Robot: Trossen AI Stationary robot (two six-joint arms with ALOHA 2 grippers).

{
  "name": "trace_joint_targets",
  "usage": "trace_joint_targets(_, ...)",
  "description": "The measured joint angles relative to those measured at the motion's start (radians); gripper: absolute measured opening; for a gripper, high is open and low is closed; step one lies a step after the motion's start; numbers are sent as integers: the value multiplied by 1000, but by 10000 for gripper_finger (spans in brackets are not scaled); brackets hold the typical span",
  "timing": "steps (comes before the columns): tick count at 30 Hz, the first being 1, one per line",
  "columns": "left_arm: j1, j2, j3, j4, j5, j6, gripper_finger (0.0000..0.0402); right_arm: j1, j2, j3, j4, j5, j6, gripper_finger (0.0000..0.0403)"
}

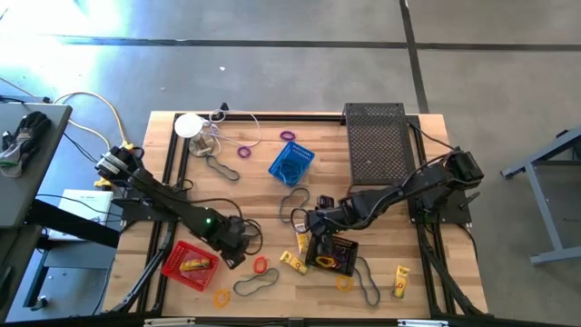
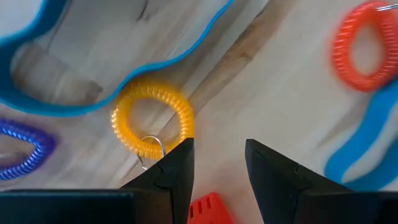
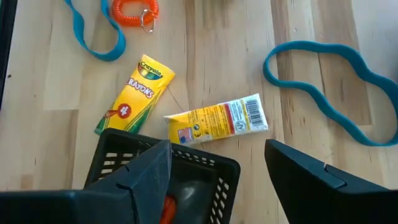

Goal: Pick & Place Office Desk Supplies
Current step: Put the top yellow wrist coil keychain into the black bin

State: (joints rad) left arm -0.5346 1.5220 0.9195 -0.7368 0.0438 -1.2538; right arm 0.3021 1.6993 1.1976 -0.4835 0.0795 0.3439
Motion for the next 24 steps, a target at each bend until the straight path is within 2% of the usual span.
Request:
trace_joint_targets(10, 0, 14, 0, -26, 6, -31, 138, 7, 0, 0, 26, -1, -8, 246)
trace_joint_targets(14, 0, 14, 0, -92, -22, -5, 138, 9, 0, 0, 26, -1, -34, 246)
trace_joint_targets(19, 12, 14, 0, -72, -23, 66, 138, 9, 0, 0, 32, -1, -58, 246)
trace_joint_targets(24, 10, 14, 0, -71, -43, 67, 138, 9, 0, 0, 64, -1, -73, 246)
